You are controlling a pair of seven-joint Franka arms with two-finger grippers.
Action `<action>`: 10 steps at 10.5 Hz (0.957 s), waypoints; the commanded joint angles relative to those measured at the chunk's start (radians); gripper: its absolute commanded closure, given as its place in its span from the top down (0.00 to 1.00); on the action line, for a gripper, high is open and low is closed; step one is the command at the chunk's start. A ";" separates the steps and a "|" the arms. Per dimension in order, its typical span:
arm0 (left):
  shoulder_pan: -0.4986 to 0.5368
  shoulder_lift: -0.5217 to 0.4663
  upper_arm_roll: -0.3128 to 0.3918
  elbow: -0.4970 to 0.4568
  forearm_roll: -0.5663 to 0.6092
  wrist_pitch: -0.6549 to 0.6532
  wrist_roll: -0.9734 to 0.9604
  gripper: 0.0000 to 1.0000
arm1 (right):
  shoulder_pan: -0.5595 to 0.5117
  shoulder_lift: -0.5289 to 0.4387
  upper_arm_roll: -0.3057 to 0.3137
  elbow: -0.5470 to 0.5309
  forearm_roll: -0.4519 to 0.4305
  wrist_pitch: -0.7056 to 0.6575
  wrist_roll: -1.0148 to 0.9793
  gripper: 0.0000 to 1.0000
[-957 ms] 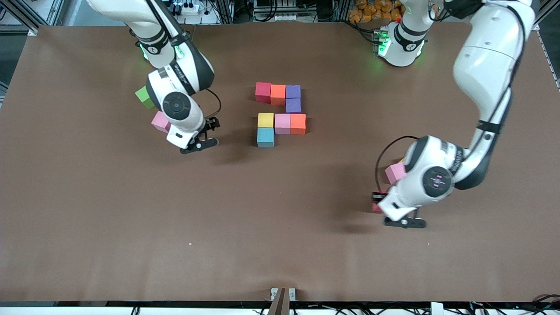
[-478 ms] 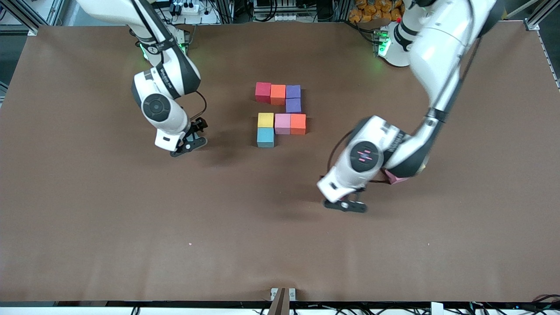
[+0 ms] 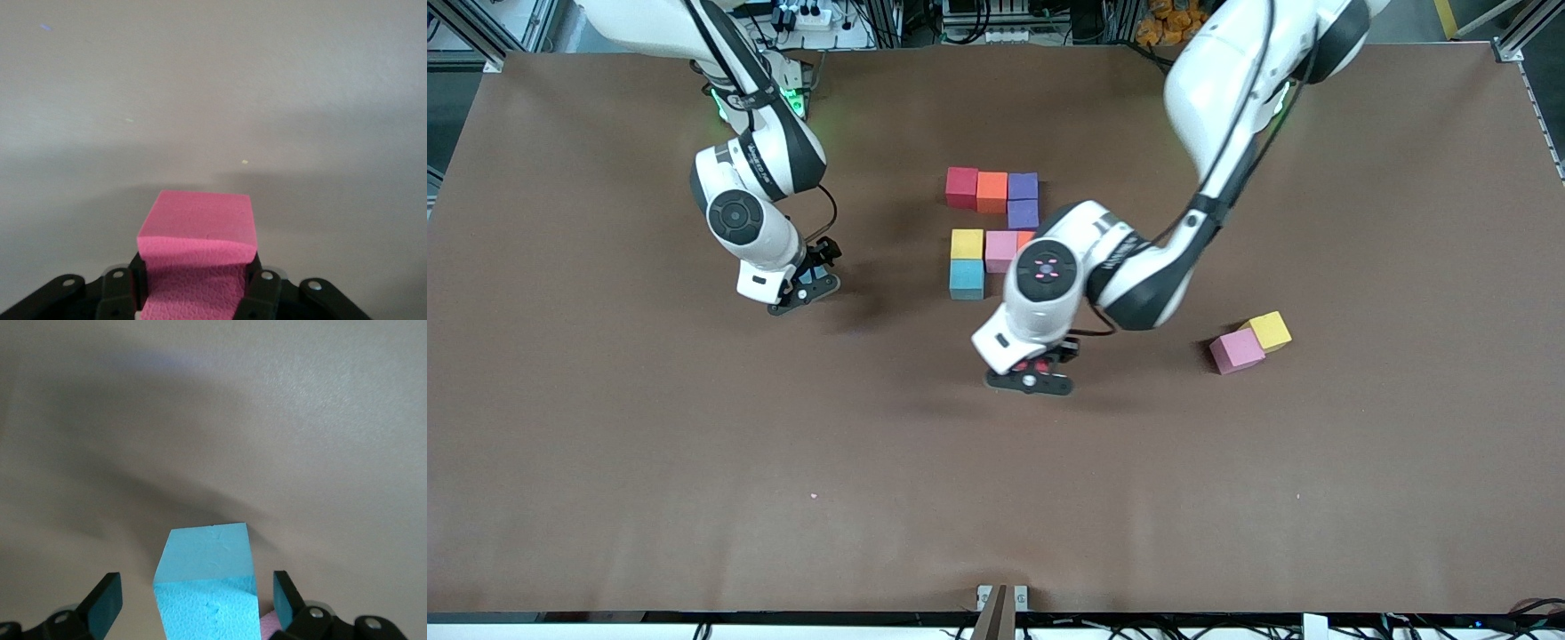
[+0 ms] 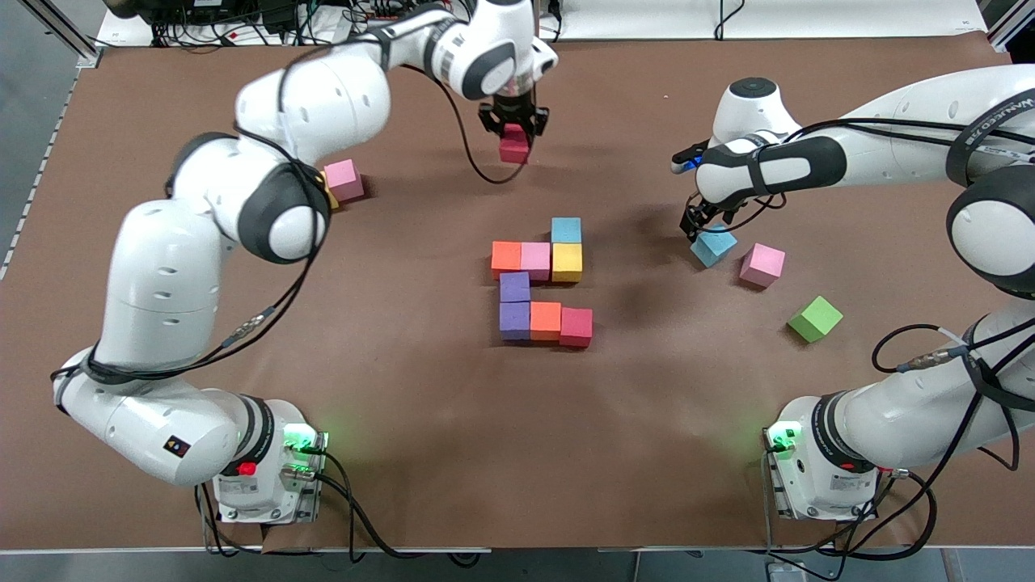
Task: Form number 2 with 11 blocks
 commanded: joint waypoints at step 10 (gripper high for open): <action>-0.154 0.108 0.040 0.085 -0.078 0.048 -0.218 0.03 | -0.014 -0.028 0.005 -0.128 -0.014 0.186 -0.084 1.00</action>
